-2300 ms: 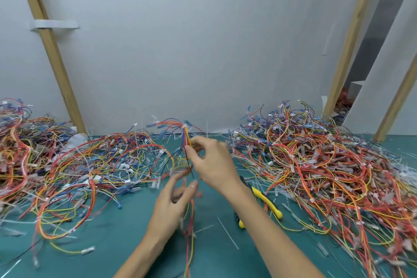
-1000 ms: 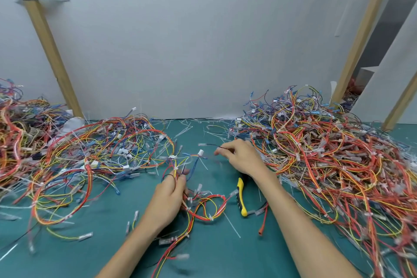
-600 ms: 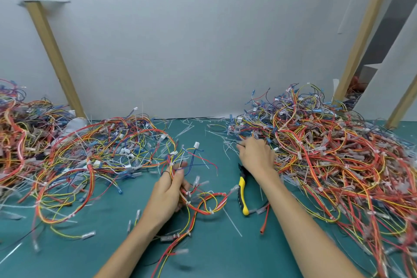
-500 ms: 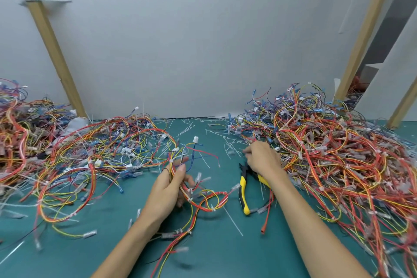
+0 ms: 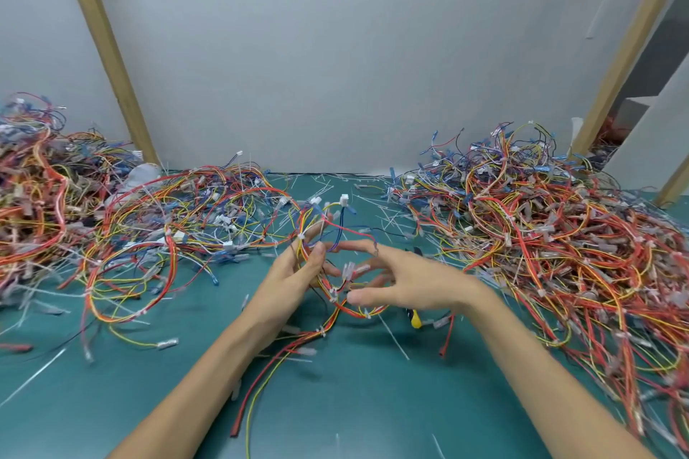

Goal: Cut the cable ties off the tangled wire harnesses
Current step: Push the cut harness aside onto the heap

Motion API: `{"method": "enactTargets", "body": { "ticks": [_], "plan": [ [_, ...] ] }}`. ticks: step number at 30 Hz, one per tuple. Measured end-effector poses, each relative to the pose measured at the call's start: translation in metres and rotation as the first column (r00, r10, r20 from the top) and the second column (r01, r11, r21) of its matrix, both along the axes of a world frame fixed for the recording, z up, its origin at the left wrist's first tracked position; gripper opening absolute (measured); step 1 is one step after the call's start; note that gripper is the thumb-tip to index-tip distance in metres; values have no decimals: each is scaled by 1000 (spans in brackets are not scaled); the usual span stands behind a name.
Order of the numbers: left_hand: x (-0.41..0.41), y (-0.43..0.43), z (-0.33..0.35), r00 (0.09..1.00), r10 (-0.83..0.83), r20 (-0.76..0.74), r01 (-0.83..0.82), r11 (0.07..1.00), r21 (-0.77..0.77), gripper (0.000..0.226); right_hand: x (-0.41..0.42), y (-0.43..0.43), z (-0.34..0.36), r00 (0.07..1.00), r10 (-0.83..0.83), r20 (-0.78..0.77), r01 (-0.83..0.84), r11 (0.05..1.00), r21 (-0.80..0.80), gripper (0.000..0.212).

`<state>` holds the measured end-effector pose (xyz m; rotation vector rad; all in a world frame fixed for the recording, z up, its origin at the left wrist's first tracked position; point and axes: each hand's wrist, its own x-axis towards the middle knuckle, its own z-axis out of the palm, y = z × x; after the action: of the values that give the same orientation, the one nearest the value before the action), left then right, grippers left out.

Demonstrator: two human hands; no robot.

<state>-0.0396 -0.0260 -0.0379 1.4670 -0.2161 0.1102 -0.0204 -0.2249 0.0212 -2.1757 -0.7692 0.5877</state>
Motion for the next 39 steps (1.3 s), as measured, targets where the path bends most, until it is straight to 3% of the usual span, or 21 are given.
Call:
{"method": "enactTargets", "body": {
  "ticks": [3,6,8,13,17,24,28,32,33,35,37,39],
  "plan": [
    [-1,0,2,999,40,34,-42,997,57,37,-10,10,-26,971,-121,209,125,992,-5,77],
    [-2,-1,3,998,42,49,-48,991,127,35,-17,23,-44,894,-202,401,199,979,50,68],
    [-1,-1,2,998,45,47,-50,991,120,34,-17,27,-47,884,-221,412,196,975,104,62],
    [3,4,-1,996,70,55,-75,991,108,34,-14,23,-49,942,-266,205,191,927,322,61],
    [2,6,0,996,36,80,-45,992,116,44,-12,21,-49,967,-249,48,213,902,376,62],
    [-3,9,8,995,-6,100,-7,991,130,61,-9,18,-46,980,-193,-48,194,875,444,60],
    [-2,12,10,995,-29,96,16,991,134,59,-9,16,-44,979,-155,-129,199,845,496,58],
    [3,17,14,995,-13,97,3,995,99,44,-6,8,-32,937,-39,-348,251,769,588,48],
    [5,16,17,997,1,74,-8,996,86,43,-3,6,-28,922,8,-388,255,741,621,46],
    [8,15,22,998,-25,-60,25,1000,-10,71,3,4,-22,889,114,-443,266,659,704,47],
    [9,15,22,971,-166,-170,148,982,-117,93,8,7,-14,862,198,-466,284,575,768,48],
    [5,15,18,912,-334,-238,295,938,-184,91,16,10,-6,852,247,-461,286,516,807,49]
  ]
}}
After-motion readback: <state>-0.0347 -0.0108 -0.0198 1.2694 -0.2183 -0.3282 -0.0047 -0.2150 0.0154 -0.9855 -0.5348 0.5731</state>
